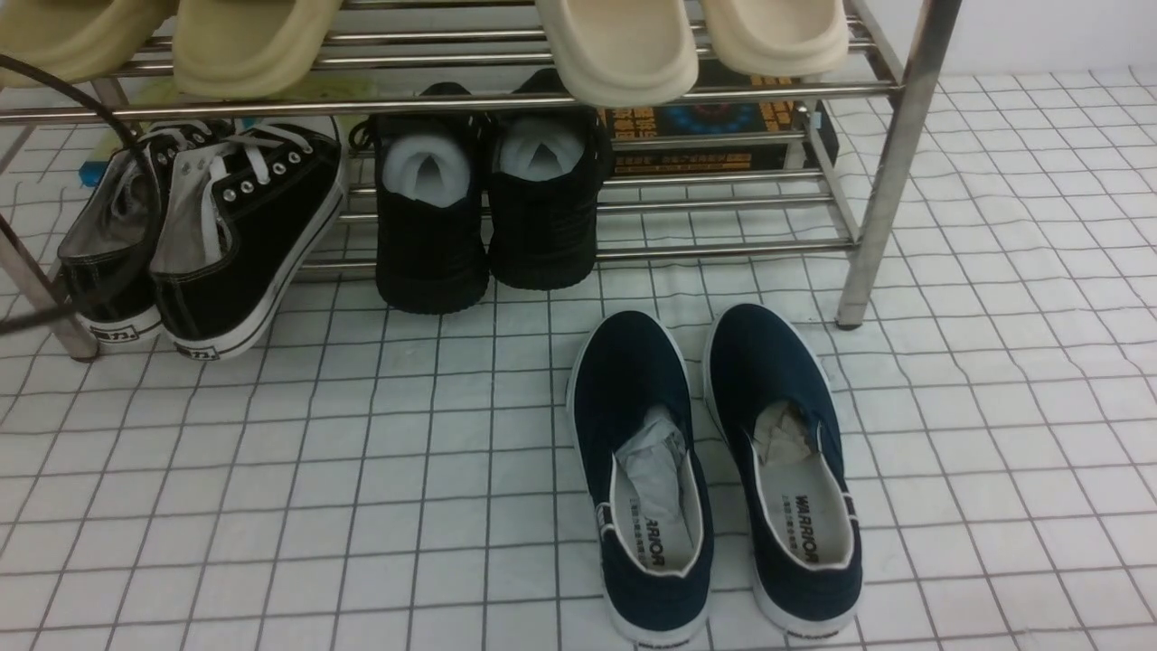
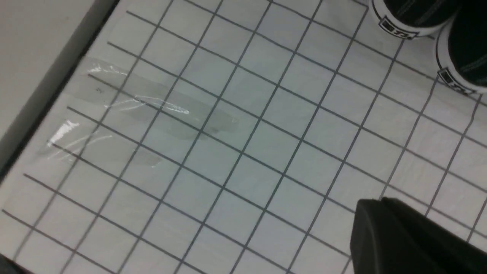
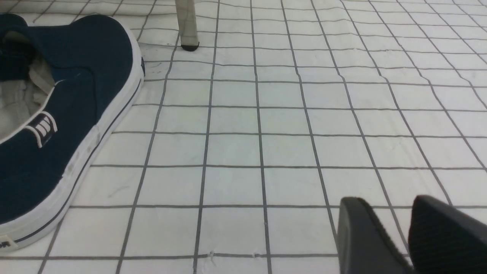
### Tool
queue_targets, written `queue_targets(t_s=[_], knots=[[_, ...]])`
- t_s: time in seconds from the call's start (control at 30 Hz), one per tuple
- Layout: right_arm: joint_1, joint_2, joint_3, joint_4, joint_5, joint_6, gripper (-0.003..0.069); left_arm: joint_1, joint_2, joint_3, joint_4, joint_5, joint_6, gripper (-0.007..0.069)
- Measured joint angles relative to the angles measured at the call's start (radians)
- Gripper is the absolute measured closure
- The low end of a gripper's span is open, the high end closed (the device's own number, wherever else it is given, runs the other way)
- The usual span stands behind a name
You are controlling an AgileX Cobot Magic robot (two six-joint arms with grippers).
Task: Take the shoes off the shelf with your hand from the white checkered tablecloth.
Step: 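Grasp the leftmost shoe on the bottom shelf of the shoe rack with the left gripper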
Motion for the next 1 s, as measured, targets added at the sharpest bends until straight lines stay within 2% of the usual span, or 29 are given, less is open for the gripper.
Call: queue_targets(t_s=[0.07, 0.1, 0.2, 0.37, 0.53, 0.6, 0.7, 0.73, 0.77, 0.8, 0.87, 1.0], knots=[[0.000, 0.000, 0.000, 0.000, 0.000, 0.000, 0.0440, 0.060, 0.042, -0.012, -0.081, -0.006, 0.041, 0.0610], [0.000, 0.000, 0.000, 0.000, 0.000, 0.000, 0.0439, 0.137, 0.088, -0.024, -0.189, -0.008, 0.100, 0.0610], [0.000, 0.000, 0.000, 0.000, 0.000, 0.000, 0.0435, 0.241, 0.195, -0.052, -0.434, -0.021, 0.211, 0.0606], [0.000, 0.000, 0.000, 0.000, 0.000, 0.000, 0.0429, 0.281, 0.324, -0.114, -0.633, -0.040, 0.236, 0.0583], [0.000, 0.000, 0.000, 0.000, 0.000, 0.000, 0.0428, 0.233, 0.397, -0.171, -0.659, -0.102, 0.228, 0.0473], [0.000, 0.000, 0.000, 0.000, 0.000, 0.000, 0.0428, 0.213, 0.432, -0.201, -0.655, -0.163, 0.208, 0.0343], [0.000, 0.000, 0.000, 0.000, 0.000, 0.000, 0.0425, 0.210, 0.460, -0.213, -0.654, -0.243, 0.203, 0.0216], [0.000, 0.000, 0.000, 0.000, 0.000, 0.000, 0.0424, 0.210, 0.462, -0.214, -0.653, -0.248, 0.203, 0.0207], [0.000, 0.000, 0.000, 0.000, 0.000, 0.000, 0.0423, 0.210, 0.481, -0.216, -0.653, -0.287, 0.203, 0.0141], [0.000, 0.000, 0.000, 0.000, 0.000, 0.000, 0.0422, 0.210, 0.493, -0.216, -0.653, -0.299, 0.203, 0.0112], [0.000, 0.000, 0.000, 0.000, 0.000, 0.000, 0.0421, 0.210, 0.517, -0.216, -0.653, -0.306, 0.204, 0.0075], [0.000, 0.000, 0.000, 0.000, 0.000, 0.000, 0.0421, 0.210, 0.566, -0.216, -0.647, -0.310, 0.205, 0.0050]])
